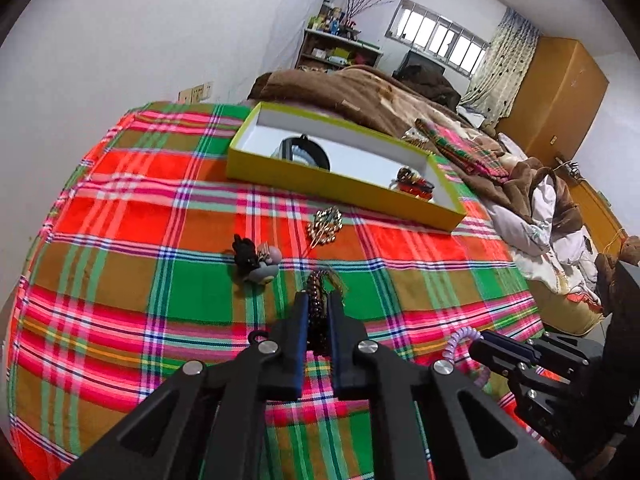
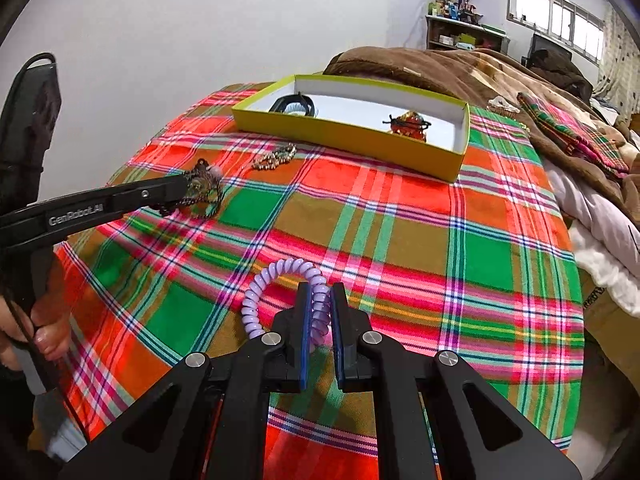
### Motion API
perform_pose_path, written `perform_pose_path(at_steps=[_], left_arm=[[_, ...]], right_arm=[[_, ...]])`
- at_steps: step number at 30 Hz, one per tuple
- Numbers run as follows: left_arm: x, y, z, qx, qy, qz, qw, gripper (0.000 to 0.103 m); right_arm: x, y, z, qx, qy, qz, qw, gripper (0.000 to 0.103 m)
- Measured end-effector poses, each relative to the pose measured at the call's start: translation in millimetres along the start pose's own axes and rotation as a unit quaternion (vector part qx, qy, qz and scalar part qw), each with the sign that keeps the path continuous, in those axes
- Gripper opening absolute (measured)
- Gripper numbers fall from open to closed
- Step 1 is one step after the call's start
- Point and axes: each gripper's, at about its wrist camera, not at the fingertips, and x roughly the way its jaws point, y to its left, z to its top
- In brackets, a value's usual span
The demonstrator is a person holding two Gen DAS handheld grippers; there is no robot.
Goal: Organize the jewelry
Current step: 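Carry the necklace and hair tie into the white box and release both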
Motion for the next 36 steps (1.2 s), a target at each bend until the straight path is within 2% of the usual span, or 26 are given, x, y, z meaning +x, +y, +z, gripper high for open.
perform_pose_path(at_steps=[18, 36], left_arm=[[-19.8, -4.3, 28.1, 0.007, -0.031, -0.016, 0.9994, 0.009], [22.1, -21.9, 90.8, 0.040, -0.029, -0.042, 0.9979, 0.009]], right_arm=[[-11.5, -4.7, 34.2, -0.003, -0.039, -0.002, 0.999, 0.009], [8.7, -48.9, 99.1, 0.011, -0.068, -0.031, 0.997, 0.009]])
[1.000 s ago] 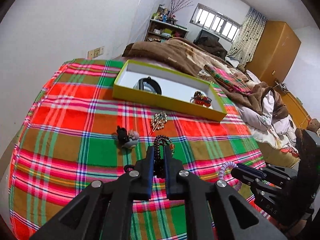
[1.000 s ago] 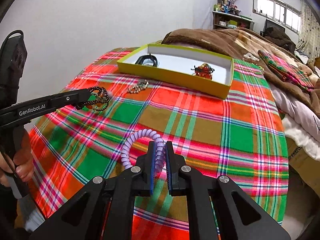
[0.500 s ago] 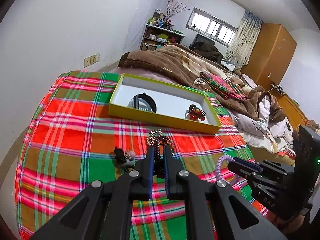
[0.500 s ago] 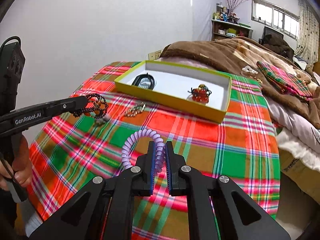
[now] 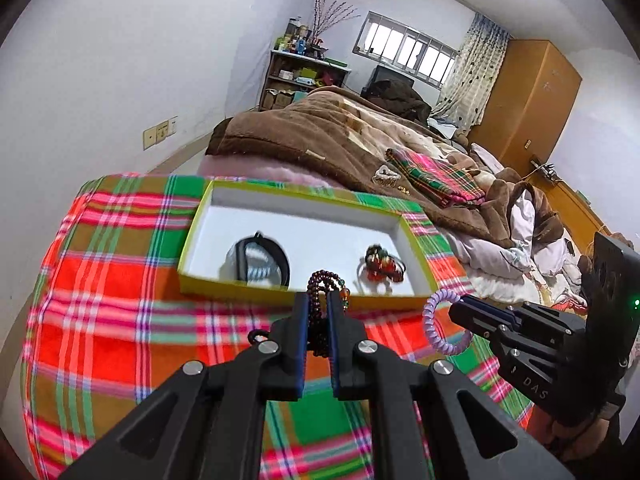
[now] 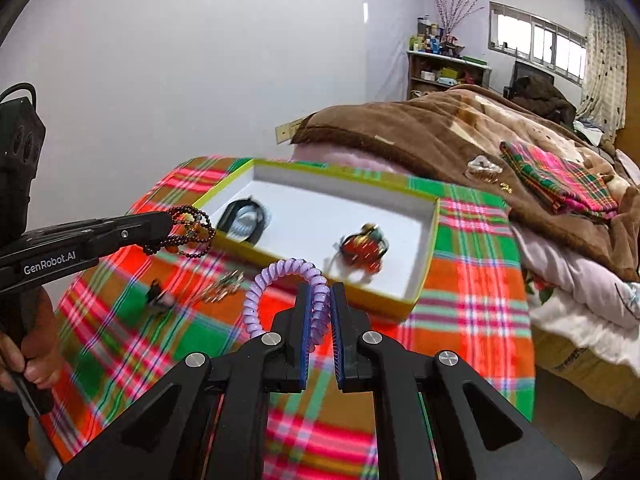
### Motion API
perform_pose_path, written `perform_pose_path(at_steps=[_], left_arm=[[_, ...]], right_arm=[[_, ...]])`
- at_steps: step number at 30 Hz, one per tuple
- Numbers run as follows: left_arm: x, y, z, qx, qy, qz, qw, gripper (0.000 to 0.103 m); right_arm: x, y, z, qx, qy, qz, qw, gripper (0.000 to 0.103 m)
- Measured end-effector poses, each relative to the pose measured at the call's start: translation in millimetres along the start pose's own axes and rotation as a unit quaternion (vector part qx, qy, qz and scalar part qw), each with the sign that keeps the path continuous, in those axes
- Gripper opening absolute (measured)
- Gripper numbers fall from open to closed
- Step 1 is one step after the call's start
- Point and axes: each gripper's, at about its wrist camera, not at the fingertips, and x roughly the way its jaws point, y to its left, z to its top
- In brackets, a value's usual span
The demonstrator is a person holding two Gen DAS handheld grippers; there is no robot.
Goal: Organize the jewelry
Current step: 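Carry the necklace and hair tie into the white box and release both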
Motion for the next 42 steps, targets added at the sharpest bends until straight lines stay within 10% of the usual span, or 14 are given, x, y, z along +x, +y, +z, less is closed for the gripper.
perform_pose_path(at_steps=[42], left_arm=[[130.3, 9.1, 48.8, 0.008, 0.070, -0.004, 0.9975, 0.011]], right_arm=[[113.3, -63.8, 40.6, 0.039, 0.047, -0.031, 0.998, 0.018]])
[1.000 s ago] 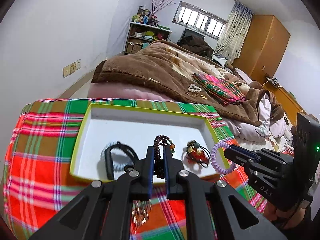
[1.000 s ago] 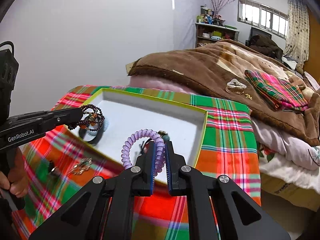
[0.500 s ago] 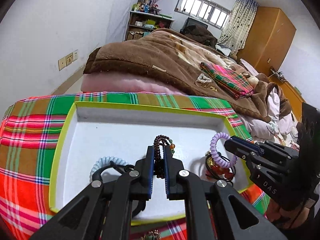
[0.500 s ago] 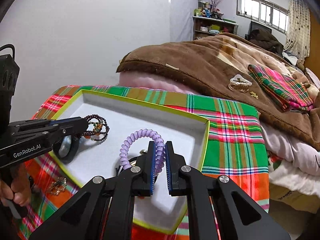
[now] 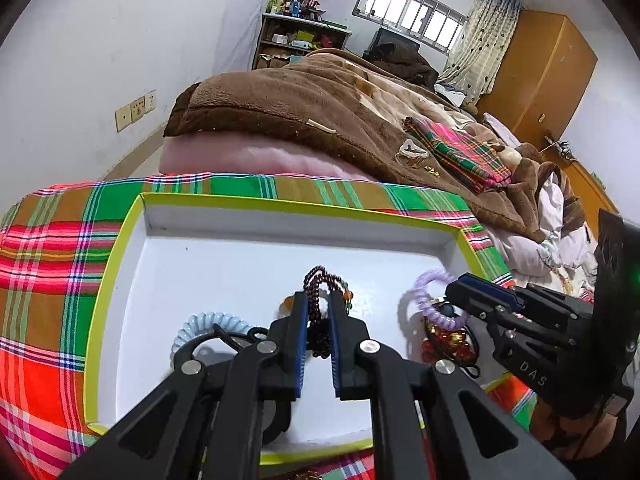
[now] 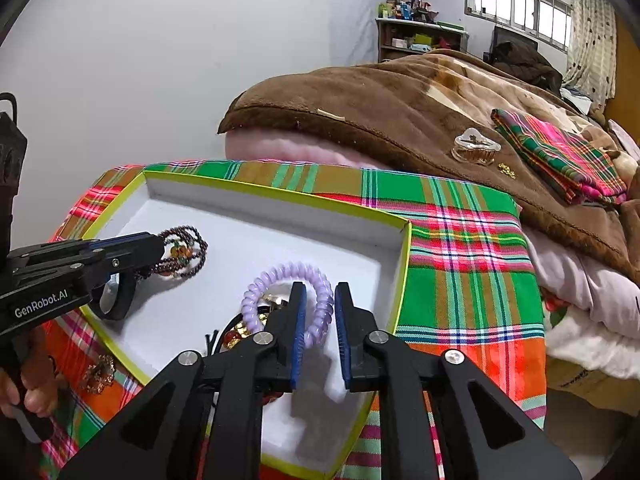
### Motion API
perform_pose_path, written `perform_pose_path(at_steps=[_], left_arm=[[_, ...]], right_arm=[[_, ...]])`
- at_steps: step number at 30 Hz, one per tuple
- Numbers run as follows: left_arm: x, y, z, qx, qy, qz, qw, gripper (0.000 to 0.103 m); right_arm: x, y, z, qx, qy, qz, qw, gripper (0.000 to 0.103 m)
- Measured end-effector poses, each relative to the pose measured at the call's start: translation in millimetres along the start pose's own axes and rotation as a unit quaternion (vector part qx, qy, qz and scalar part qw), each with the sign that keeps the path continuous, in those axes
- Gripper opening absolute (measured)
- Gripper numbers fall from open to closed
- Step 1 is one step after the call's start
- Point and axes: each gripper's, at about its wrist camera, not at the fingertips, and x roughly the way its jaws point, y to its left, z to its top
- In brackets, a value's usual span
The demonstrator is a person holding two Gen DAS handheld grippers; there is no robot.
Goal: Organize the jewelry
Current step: 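Carry the necklace and hair tie into the white box and release both, then move both tools back to the bed and lower the left tool onto the black pearl hair clip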
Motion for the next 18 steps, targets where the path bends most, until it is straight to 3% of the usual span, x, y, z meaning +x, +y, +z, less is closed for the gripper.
perform_pose_path(at_steps=[2, 18], left_arm=[[-2.3, 0.5, 0.7, -0.005, 0.000, -0.007, 1.0000, 0.011], [-64.8, -16.7, -31.9, 0.012, -0.031, 0.004, 0.9994, 0.011]], right_arm=[[-3.7, 0.7, -0.6, 0.001, -0.004, 0.002, 1.000, 0.025], [-77.4, 24.0, -24.8, -0.018, -0.050, 0.026, 0.998, 0.026]])
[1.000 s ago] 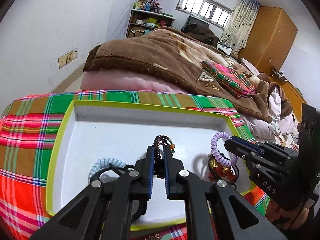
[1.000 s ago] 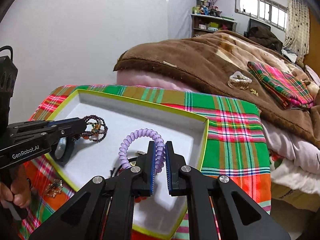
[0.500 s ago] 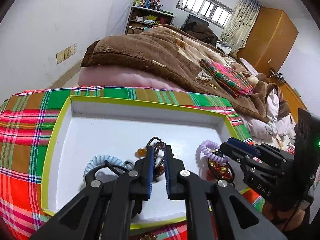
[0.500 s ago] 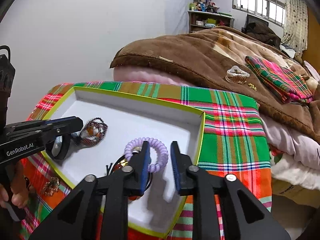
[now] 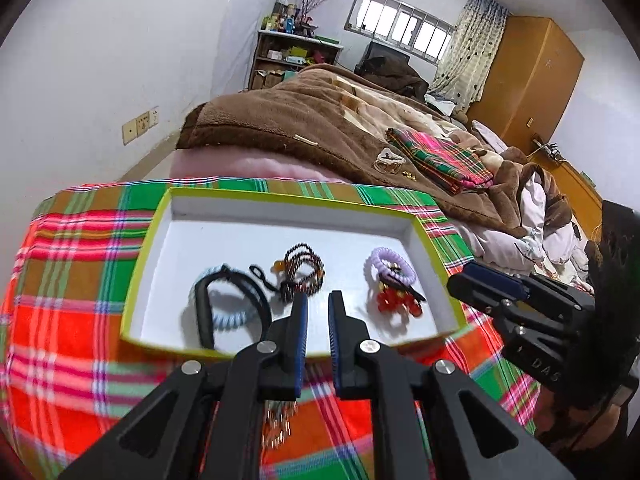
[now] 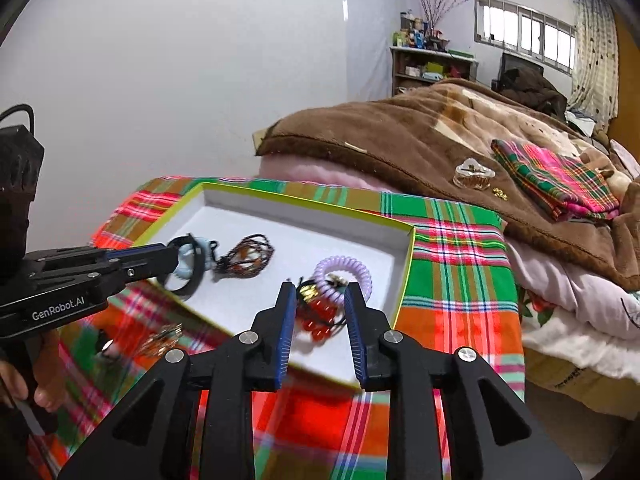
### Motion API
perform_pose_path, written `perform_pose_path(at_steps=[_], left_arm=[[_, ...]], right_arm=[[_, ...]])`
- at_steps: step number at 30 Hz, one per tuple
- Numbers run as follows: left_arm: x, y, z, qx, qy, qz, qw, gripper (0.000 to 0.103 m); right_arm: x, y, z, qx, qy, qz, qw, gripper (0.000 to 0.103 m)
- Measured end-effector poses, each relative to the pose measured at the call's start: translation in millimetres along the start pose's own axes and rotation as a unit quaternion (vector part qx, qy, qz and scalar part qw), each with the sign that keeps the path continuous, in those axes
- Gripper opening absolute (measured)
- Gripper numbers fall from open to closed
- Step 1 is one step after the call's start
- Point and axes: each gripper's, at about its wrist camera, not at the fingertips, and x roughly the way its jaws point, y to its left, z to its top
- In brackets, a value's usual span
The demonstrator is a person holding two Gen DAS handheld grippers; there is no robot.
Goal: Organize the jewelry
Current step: 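Move both tools back to the bed and lower the left tool onto the black pearl hair clip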
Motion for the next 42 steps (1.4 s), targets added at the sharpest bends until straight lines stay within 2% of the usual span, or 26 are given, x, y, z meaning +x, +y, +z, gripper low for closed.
perform_pose_path(at_steps=[1, 4, 16, 24, 33, 39, 42], left_arm=[[-6.6, -0.4, -3.7, -0.001, -0.004, 0.001, 1.0000, 0.011], [-21.2, -2.8, -13.0, -0.002, -0.011, 0.006, 0.9999, 0.011], [-73.2, -7.3, -58.5, -0.017, -0.037, 0.020, 0.9990, 0.011], [-95.7, 0.9, -92.6, -0.043, -0.032, 0.023, 0.9983, 0.011], [-107.4, 12.1, -117.7, -0.067, -0.026, 0.028, 0.9970, 0.011], [-105.1, 24.6, -123.4, -0.086, -0.017, 0.033, 0.9956, 0.011], [-101.6, 30.5, -122.8, -0.095, -0.014, 0.034, 0.9948, 0.021]], right_arm=[[-6.6, 2.4, -2.9, 0.001, -0.003, 0.002, 1.000, 0.027], [-20.3, 8.6, -9.0, 0.000, -0.007, 0.012, 1.000, 0.049], [-67.2, 38.8, -40.7, -0.011, -0.013, 0.034, 0.999, 0.050], [-89.7, 49.7, -62.5, -0.005, -0.012, 0.049, 0.999, 0.050], [-93.2, 59.9, -81.0, -0.010, 0.012, 0.063, 0.998, 0.050], [-88.1, 71.3, -82.8, -0.017, 0.016, 0.069, 0.997, 0.050], [-82.8, 77.7, -82.1, -0.021, 0.018, 0.070, 0.997, 0.050]])
